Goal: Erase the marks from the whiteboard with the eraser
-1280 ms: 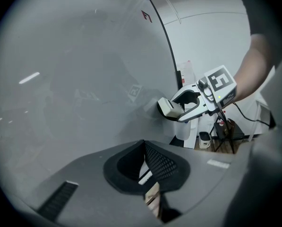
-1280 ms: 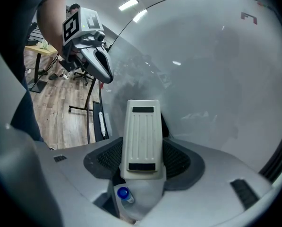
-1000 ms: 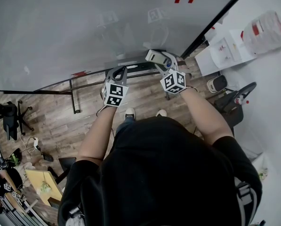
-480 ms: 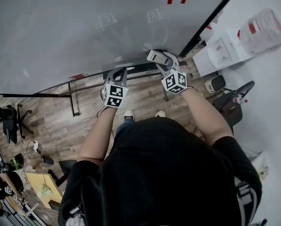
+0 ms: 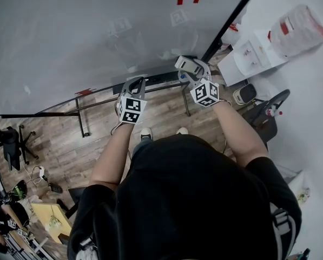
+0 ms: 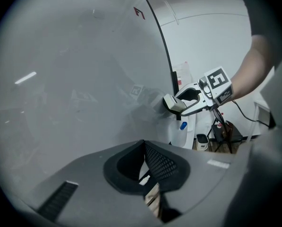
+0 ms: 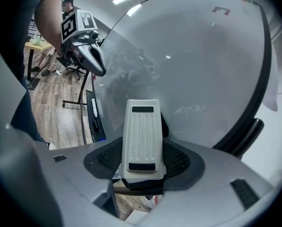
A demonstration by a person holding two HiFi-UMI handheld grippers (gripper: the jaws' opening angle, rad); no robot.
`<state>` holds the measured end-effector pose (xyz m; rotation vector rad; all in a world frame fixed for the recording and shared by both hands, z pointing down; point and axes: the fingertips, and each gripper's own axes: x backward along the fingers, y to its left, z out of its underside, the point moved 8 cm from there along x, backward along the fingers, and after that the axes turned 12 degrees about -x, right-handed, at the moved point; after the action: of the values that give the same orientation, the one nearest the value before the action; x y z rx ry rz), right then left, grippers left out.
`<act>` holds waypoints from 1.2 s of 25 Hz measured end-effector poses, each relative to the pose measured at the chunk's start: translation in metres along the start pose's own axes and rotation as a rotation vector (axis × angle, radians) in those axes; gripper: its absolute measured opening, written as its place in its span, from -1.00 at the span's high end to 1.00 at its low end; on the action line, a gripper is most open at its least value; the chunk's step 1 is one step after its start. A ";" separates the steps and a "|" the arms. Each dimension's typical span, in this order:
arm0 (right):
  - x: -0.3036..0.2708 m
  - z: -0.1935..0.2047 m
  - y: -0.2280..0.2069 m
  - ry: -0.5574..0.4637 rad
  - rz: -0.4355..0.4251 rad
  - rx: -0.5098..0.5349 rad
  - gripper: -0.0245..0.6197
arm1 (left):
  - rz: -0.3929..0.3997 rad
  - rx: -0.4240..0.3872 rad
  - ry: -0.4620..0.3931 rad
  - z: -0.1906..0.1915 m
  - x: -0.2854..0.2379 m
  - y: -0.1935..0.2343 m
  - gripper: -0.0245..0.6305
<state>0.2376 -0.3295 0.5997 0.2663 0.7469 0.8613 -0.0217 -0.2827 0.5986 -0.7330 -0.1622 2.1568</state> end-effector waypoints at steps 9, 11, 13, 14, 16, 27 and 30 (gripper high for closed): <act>0.007 0.014 -0.009 0.016 0.013 -0.020 0.15 | 0.002 0.001 0.000 -0.005 -0.006 -0.008 0.89; 0.007 0.014 -0.009 0.015 0.013 -0.019 0.15 | 0.000 0.002 0.001 -0.005 -0.005 -0.009 0.89; 0.007 0.013 -0.008 0.013 0.011 -0.020 0.15 | -0.001 0.003 0.002 -0.005 -0.003 -0.010 0.89; 0.007 0.012 -0.008 0.011 0.010 -0.021 0.15 | -0.002 0.003 0.003 -0.004 -0.002 -0.010 0.89; 0.006 0.009 -0.007 0.004 0.006 -0.018 0.15 | -0.007 0.006 0.006 -0.002 -0.001 -0.009 0.89; -0.008 -0.027 0.012 -0.045 -0.035 0.025 0.15 | -0.028 0.017 0.019 0.009 0.013 0.004 0.89; -0.013 -0.038 0.020 -0.058 -0.046 0.035 0.15 | -0.034 0.017 0.020 0.012 0.018 0.010 0.89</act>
<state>0.1941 -0.3296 0.5888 0.3035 0.7122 0.7945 -0.0435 -0.2740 0.5969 -0.7374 -0.1443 2.1157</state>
